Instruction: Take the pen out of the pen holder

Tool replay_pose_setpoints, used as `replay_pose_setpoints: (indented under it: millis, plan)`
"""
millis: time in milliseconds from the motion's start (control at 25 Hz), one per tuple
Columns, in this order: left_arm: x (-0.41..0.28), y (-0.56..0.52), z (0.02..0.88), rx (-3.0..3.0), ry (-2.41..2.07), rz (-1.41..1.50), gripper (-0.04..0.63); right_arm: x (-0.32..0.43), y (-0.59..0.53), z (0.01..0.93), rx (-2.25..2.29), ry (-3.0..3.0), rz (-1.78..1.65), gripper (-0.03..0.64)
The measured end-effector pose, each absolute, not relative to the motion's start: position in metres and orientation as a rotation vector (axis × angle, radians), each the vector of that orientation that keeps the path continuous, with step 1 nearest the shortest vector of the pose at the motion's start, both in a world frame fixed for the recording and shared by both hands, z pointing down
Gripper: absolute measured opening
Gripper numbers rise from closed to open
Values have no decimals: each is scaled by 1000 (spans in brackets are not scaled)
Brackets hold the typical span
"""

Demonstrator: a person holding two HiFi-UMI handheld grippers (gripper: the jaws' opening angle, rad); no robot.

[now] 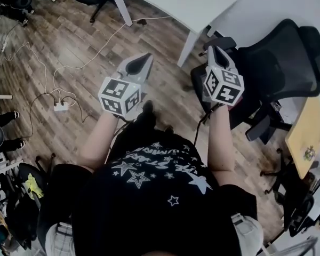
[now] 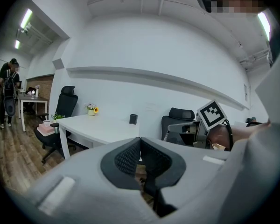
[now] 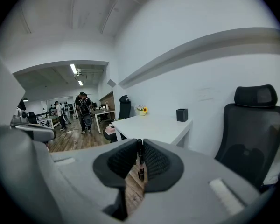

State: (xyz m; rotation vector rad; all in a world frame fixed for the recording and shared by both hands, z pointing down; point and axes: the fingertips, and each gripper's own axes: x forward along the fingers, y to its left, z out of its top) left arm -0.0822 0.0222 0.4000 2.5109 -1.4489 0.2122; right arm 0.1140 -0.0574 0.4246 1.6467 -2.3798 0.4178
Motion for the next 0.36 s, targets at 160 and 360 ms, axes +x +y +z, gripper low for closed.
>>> replay_pose_setpoints:
  millis: [160, 360]
  plan:
    - [-83, 40, 394, 2502, -1458, 184, 11, 109, -43, 421, 1630, -2398, 414, 41]
    - [-78, 54, 388, 2508, -1488, 164, 11, 114, -30, 414, 1626, -2421, 402, 41]
